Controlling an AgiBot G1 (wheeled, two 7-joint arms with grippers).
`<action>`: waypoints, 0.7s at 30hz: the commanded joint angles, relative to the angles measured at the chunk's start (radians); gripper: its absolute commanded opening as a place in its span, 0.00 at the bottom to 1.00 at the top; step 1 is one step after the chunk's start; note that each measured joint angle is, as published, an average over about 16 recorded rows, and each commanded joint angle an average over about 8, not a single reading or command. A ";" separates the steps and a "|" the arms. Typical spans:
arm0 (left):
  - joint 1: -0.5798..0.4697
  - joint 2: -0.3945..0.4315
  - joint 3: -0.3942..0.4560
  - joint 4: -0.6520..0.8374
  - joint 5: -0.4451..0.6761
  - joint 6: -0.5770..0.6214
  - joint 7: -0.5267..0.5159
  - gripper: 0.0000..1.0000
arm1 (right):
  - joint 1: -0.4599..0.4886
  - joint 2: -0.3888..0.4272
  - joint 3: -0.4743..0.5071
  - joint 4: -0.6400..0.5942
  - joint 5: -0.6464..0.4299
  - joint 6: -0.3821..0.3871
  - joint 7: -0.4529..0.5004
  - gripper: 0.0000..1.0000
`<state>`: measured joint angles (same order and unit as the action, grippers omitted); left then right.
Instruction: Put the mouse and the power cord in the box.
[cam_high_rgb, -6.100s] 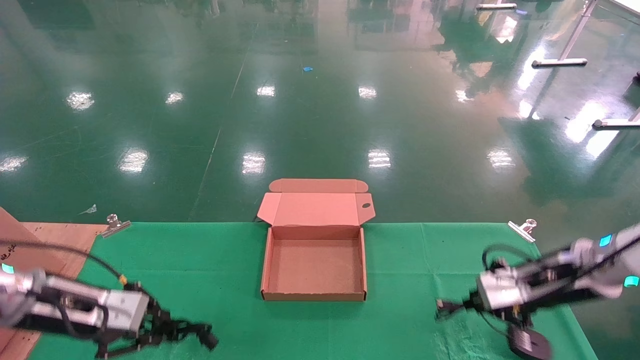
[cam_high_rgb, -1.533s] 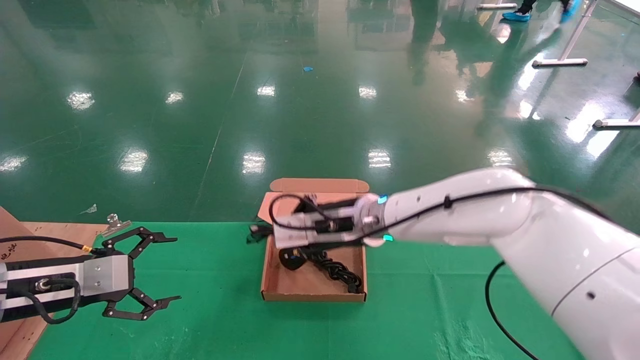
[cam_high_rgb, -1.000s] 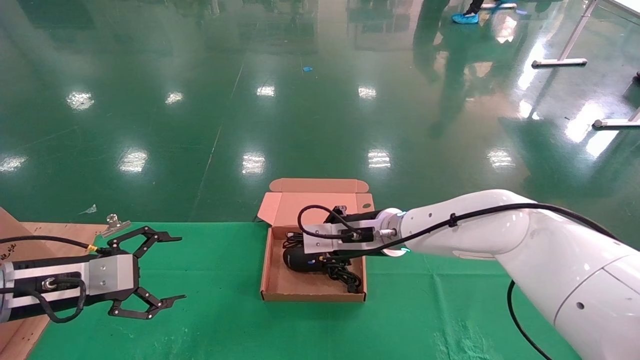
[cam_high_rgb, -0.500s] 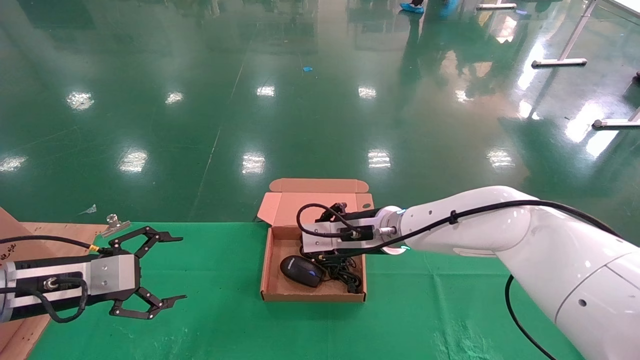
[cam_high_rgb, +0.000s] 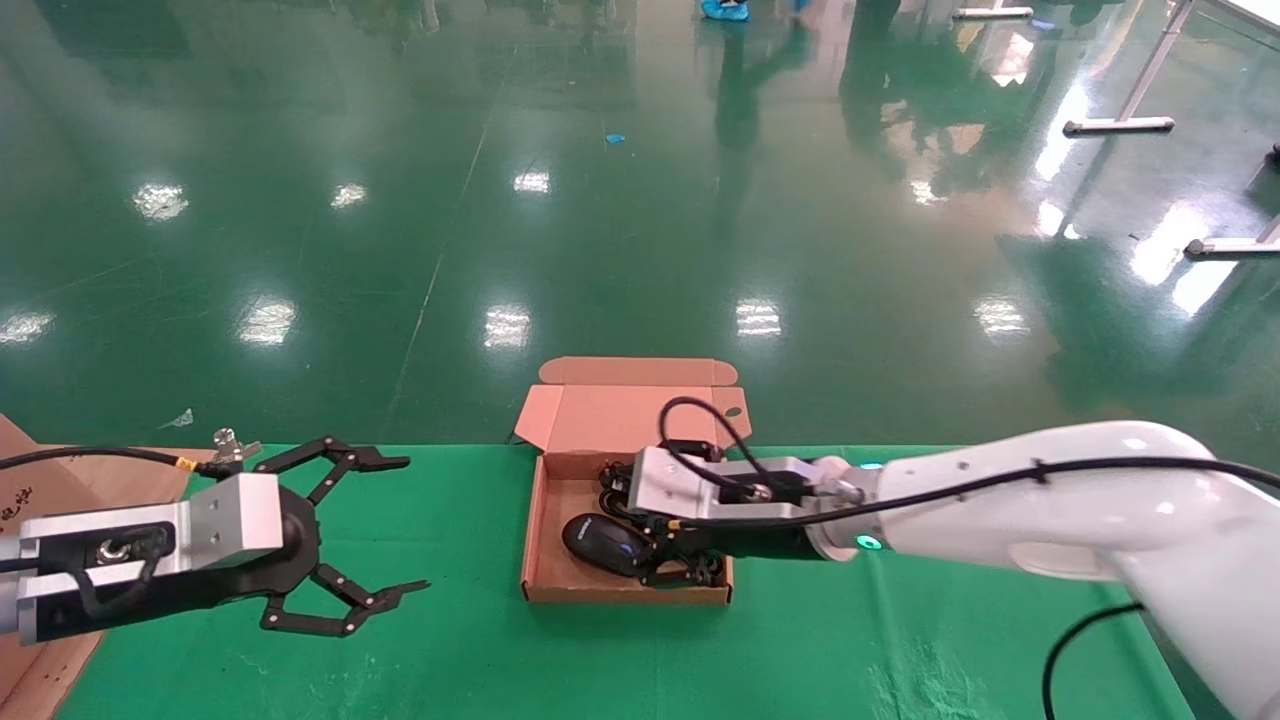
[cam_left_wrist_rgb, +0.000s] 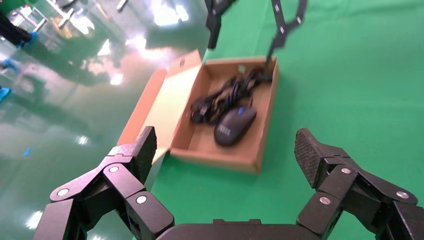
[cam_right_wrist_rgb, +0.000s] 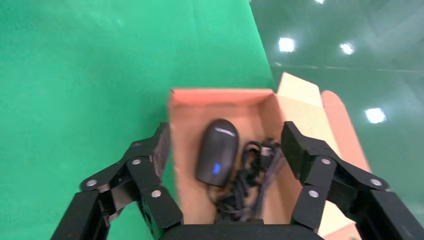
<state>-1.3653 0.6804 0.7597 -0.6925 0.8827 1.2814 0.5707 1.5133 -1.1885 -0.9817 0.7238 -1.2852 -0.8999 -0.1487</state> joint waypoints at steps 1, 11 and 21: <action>0.012 -0.003 -0.021 -0.025 -0.007 0.009 -0.033 1.00 | -0.019 0.025 0.030 0.024 0.024 -0.026 0.015 1.00; 0.076 -0.018 -0.126 -0.155 -0.040 0.056 -0.199 1.00 | -0.116 0.153 0.186 0.148 0.147 -0.157 0.089 1.00; 0.139 -0.033 -0.230 -0.283 -0.073 0.102 -0.363 1.00 | -0.212 0.279 0.339 0.270 0.268 -0.287 0.162 1.00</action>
<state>-1.2259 0.6472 0.5296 -0.9760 0.8098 1.3841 0.2073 1.3012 -0.9094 -0.6423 0.9947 -1.0171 -1.1879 0.0139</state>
